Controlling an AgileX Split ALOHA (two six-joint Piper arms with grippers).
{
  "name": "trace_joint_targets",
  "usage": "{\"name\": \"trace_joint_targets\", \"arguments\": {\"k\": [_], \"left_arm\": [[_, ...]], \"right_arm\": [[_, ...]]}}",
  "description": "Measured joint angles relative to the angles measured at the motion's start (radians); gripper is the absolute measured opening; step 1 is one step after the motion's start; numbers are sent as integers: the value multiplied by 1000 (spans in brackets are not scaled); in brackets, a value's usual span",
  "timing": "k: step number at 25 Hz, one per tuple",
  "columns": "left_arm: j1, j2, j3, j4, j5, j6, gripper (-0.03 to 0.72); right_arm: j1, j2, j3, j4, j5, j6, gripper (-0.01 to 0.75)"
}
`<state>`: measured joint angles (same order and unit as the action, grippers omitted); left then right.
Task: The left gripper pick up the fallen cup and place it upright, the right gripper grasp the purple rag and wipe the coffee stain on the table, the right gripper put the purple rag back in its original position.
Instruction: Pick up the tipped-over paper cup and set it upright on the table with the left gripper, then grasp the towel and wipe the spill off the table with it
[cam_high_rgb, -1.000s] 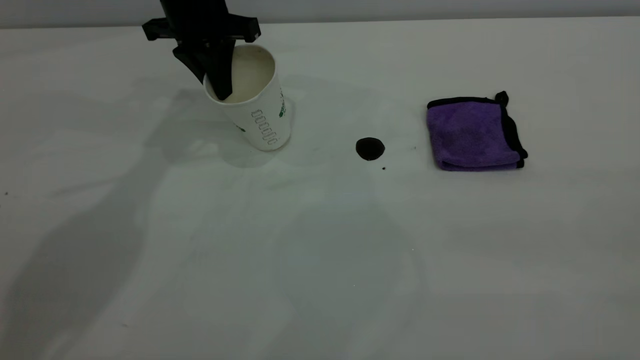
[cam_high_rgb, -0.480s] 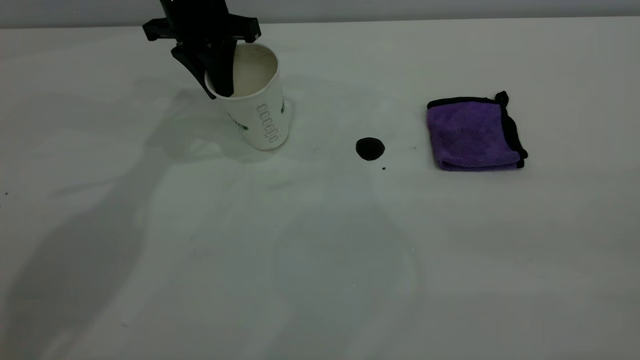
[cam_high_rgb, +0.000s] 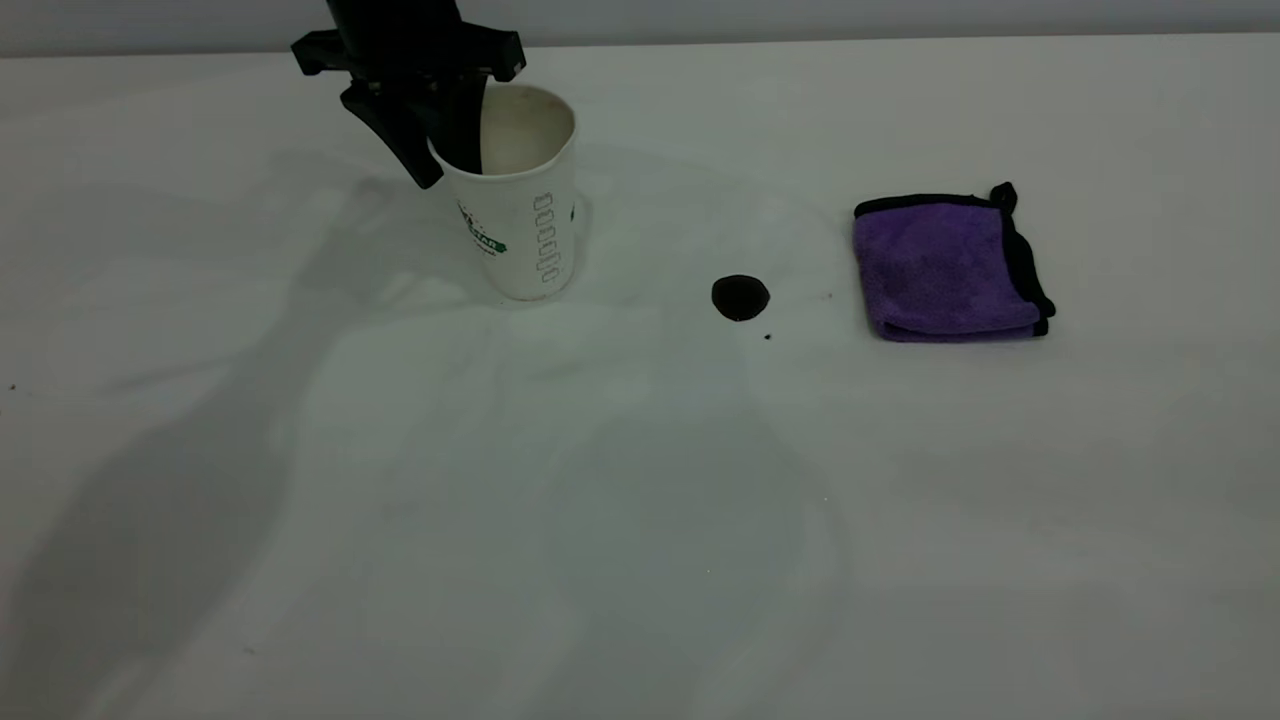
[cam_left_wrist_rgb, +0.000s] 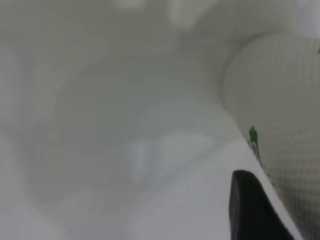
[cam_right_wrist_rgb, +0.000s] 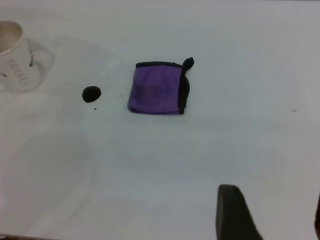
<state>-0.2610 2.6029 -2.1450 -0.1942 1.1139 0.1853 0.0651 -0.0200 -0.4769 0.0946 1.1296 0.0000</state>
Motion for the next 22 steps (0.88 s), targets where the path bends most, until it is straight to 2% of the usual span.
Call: {"name": "trace_joint_targets", "arguments": {"k": [10, 13, 22], "left_arm": [[-22, 0, -118, 0, 14, 9, 381], [-45, 0, -178, 14, 57, 11, 384], [-75, -15, -350, 54, 57, -17, 387]], "right_arm": [[0, 0, 0, 0, 0, 0, 429], [0, 0, 0, 0, 0, 0, 429], [0, 0, 0, 1, 0, 0, 429]]}}
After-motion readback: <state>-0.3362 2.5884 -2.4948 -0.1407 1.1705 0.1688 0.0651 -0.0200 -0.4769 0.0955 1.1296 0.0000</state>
